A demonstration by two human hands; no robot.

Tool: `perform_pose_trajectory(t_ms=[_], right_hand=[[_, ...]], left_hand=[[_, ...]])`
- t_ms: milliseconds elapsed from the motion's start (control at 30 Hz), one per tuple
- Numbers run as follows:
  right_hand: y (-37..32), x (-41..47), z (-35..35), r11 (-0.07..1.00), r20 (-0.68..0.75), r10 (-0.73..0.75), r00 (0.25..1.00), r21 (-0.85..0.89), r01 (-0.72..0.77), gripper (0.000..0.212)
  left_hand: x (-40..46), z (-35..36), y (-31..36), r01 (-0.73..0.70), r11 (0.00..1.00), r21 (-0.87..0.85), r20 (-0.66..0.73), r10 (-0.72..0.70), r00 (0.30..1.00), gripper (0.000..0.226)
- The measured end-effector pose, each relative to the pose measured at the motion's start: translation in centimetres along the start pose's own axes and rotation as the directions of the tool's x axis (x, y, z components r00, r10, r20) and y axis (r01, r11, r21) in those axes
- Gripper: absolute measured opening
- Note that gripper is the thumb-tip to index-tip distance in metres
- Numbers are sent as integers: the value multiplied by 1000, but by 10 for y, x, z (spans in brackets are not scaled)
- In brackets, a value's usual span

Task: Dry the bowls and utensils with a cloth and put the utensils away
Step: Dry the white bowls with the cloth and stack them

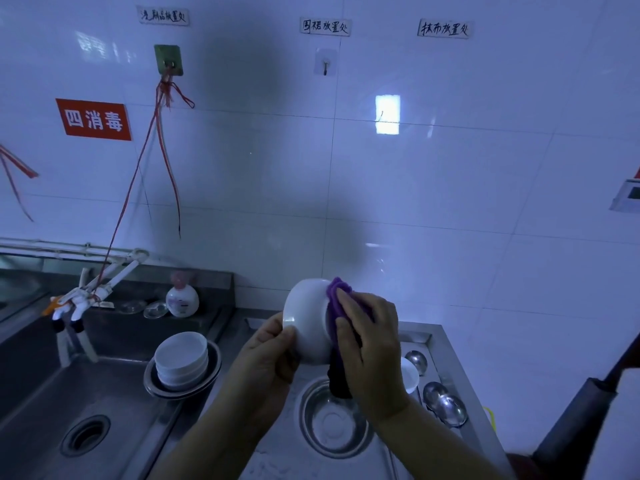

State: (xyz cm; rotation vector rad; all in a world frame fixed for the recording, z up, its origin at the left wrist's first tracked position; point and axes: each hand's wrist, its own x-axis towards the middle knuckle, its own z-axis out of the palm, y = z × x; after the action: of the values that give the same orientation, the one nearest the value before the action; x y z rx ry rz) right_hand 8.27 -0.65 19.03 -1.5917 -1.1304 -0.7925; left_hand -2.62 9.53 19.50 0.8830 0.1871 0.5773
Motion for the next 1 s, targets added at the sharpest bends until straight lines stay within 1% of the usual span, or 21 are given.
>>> perform_pose_trajectory(t_ms=[67, 167, 233, 300, 367, 433, 567, 700, 733, 800, 900, 1000], right_hand=[[-1, -6, 0, 990, 50, -132, 990, -43, 134, 33], [3, -13, -2, 980, 117, -192, 974, -36, 197, 32], [13, -15, -9, 966, 161, -247, 956, -33, 255, 27], [22, -14, -15, 955, 203, -274, 940, -60, 291, 26], [28, -10, -17, 956, 210, -252, 945, -97, 277, 27], [27, -4, -17, 965, 188, -206, 960, -122, 231, 28], [14, -2, -11, 979, 157, -159, 975, -101, 176, 30], [5, -12, -11, 975, 212, -214, 953, -18, 223, 28], [5, -12, -13, 971, 215, -235, 948, 13, 238, 27], [5, -5, -18, 969, 176, -249, 952, 48, 244, 25], [-3, 17, -16, 984, 113, -180, 977, 9, 180, 32], [-13, 28, -6, 993, 170, -106, 980, -35, 113, 39]], left_hand=[[1, 0, 3, 6, 1000, -14, 7, -6, 1000, 31], [3, 0, 9, -2, 999, -45, 2, 2, 1000, 30], [3, -1, 11, 0, 998, -62, -11, 0, 1000, 31], [2, -4, 13, 11, 998, -55, -17, -12, 1000, 32], [1, -5, 13, 29, 999, -35, -3, -30, 1000, 32], [-1, -4, 12, 48, 999, -5, 10, -48, 999, 31], [-4, -3, 12, 61, 997, 44, 10, -61, 998, 32], [-4, -4, 15, 42, 999, 17, -32, -42, 999, 26], [-4, -4, 16, 37, 999, 5, -41, -37, 998, 26], [-4, -3, 17, 36, 999, -1, -38, -36, 999, 26], [-8, 2, 13, 47, 996, 70, -33, -45, 998, 29], [-10, 7, 10, 57, 993, 99, -9, -56, 998, 34]])
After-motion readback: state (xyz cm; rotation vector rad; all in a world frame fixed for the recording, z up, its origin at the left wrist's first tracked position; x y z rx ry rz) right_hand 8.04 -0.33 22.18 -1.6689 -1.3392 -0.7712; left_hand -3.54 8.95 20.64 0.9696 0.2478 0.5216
